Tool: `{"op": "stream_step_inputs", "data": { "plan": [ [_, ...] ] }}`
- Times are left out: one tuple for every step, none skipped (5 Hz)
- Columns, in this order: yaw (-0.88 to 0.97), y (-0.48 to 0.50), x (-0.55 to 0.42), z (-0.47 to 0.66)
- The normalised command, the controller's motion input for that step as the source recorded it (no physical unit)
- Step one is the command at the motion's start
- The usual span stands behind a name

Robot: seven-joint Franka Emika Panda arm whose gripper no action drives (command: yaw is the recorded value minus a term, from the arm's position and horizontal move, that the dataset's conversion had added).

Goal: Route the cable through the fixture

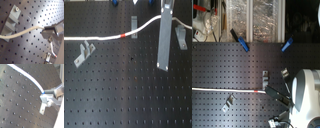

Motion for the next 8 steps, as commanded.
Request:
{"op": "stream_step_inputs", "data": {
  "plan": [
    [0.07, 0.094, 0.026, -0.69],
    [0.11, 0.317, 0.108, -0.36],
    [0.10, 0.116, 0.041, 0.00],
    [0.00, -0.001, 0.000, 0.03],
    [0.00, 0.025, 0.010, 0.19],
    [0.00, 0.032, 0.013, 0.00],
    [0.00, 0.000, 0.000, 0.05],
    [-0.17, 0.046, 0.089, 0.80]
  ]
}}
